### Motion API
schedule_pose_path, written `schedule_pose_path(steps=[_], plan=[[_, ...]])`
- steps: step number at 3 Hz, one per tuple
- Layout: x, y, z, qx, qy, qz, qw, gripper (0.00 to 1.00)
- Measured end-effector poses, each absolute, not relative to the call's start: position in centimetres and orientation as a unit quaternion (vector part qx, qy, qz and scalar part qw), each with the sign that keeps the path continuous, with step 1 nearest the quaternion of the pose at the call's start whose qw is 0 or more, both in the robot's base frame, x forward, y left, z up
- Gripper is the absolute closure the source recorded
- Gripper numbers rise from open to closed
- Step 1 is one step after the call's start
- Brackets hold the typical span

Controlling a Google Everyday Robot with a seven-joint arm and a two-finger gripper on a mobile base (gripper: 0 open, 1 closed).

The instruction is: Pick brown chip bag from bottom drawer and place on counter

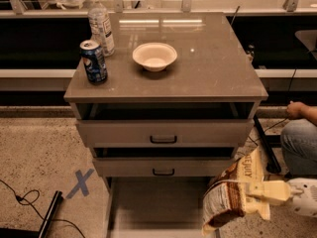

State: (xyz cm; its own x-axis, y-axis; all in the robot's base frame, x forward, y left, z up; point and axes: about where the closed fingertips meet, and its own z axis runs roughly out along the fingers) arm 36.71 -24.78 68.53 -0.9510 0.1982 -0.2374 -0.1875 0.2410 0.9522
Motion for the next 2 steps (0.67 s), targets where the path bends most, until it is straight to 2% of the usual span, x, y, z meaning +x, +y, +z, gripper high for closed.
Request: schedule_pose_path(steps=[2], plan=[[39.9,-23.7,77.0,-0.014,0.835,0.526,0.16,1.0]])
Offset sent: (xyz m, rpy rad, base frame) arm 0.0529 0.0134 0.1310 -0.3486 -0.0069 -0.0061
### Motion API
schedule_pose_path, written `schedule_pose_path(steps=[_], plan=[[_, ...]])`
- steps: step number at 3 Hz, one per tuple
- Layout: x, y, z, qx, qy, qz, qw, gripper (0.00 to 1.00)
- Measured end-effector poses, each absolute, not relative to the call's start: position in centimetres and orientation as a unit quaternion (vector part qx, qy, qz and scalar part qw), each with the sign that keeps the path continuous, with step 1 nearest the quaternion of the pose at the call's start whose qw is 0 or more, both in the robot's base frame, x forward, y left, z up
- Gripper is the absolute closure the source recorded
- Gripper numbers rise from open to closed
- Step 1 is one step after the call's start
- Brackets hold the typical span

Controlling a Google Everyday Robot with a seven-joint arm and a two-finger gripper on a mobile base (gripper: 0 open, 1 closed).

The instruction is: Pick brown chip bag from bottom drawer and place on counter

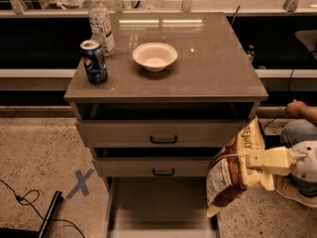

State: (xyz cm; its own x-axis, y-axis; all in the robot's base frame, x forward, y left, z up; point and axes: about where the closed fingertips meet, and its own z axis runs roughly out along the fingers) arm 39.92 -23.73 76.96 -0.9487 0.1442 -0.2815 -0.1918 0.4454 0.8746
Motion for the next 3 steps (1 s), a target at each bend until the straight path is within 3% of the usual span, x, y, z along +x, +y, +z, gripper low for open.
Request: schedule_pose_path(steps=[3], plan=[[44.1,-25.7,86.2,-0.04,0.851,0.496,0.166,1.0]])
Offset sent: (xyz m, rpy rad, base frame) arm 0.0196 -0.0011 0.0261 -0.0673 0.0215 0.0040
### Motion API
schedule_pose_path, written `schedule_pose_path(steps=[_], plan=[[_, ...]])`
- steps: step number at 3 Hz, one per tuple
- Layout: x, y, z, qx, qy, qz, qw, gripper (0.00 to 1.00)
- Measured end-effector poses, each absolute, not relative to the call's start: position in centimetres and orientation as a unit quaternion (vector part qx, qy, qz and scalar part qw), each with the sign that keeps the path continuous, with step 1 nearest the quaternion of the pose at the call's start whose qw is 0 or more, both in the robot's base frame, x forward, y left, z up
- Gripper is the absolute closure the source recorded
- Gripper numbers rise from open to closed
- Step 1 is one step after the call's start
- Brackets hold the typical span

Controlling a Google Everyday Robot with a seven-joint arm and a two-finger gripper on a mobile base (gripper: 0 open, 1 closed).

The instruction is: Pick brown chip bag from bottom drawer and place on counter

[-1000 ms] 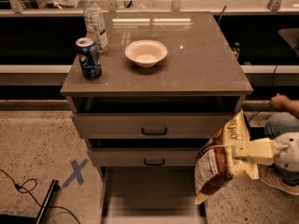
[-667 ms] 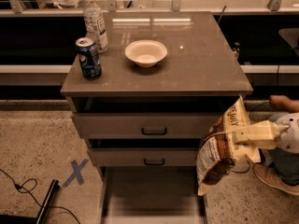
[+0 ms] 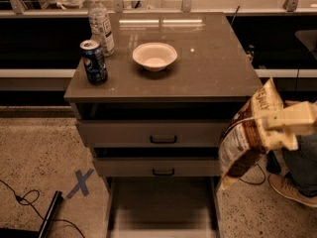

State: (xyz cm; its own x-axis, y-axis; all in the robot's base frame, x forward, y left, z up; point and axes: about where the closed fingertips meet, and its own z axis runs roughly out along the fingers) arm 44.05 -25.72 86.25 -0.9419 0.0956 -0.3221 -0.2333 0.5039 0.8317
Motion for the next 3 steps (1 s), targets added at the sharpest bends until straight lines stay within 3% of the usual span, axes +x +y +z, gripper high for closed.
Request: schedule_pose_path(steps=[1,3], plan=[[45.1,-27.0,92.0,-0.08,0.845,0.497,0.183,1.0],[50.8,-26.9,97.2,-0.105,0.852,0.491,0.149,1.0]])
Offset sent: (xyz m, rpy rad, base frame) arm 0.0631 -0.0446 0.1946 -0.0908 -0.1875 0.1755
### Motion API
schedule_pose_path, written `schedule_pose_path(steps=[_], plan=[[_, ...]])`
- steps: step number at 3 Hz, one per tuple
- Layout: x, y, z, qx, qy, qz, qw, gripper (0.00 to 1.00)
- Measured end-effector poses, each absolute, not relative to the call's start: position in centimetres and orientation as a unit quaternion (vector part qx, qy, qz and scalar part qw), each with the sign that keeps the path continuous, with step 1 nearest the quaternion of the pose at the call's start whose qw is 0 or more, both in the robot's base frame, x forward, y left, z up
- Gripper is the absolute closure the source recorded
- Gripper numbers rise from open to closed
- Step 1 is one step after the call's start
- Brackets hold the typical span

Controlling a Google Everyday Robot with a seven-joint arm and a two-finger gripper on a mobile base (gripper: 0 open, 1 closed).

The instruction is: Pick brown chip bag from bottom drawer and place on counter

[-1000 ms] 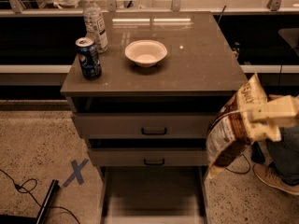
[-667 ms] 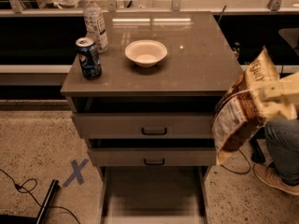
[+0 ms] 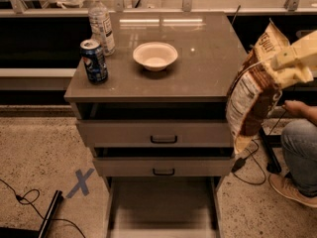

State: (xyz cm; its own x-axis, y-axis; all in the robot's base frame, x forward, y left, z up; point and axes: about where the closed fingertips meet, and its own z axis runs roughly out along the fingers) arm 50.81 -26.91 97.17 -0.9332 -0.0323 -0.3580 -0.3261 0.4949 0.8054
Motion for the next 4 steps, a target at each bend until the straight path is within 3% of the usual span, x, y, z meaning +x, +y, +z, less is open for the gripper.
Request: schedule_pose_path(steps=[2,4], plan=[[58.0,-25.4,101.0,-0.074,0.853,0.489,0.167,1.0],[57.2,-24.8,108.0,-0.108,0.837,0.477,0.246,1.0]])
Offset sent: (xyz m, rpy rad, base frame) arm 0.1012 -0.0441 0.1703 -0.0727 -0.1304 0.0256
